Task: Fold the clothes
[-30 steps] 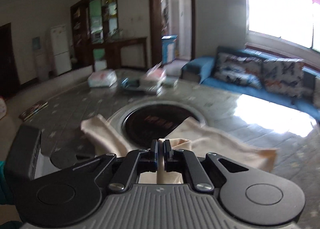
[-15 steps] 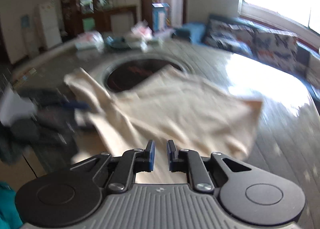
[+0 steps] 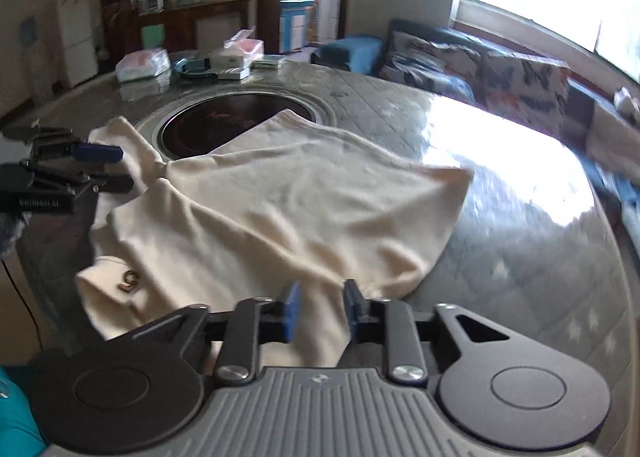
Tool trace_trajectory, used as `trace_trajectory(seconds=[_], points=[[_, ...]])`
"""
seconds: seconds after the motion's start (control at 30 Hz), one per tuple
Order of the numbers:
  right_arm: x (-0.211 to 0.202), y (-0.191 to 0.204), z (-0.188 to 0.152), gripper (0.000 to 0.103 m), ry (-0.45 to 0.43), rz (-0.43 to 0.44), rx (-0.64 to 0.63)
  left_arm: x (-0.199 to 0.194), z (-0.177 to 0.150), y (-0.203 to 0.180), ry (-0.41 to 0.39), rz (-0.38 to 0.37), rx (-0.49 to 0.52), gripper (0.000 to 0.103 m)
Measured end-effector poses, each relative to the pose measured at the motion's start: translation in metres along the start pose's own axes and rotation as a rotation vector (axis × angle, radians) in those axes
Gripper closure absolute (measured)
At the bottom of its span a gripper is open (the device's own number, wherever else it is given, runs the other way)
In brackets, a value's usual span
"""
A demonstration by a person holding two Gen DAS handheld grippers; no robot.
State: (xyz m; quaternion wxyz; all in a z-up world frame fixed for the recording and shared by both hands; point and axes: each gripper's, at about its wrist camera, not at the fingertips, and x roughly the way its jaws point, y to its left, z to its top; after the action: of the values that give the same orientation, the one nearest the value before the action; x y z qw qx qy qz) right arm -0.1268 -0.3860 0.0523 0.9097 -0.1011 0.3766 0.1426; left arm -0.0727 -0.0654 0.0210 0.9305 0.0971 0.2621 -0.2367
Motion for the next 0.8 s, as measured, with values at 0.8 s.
trace_trajectory(seconds=[0.8], points=[[0.033,-0.045,0.014,0.098,0.169,0.241,-0.098,0.025,-0.008,0.015,0.079,0.059,-0.024,0.048]])
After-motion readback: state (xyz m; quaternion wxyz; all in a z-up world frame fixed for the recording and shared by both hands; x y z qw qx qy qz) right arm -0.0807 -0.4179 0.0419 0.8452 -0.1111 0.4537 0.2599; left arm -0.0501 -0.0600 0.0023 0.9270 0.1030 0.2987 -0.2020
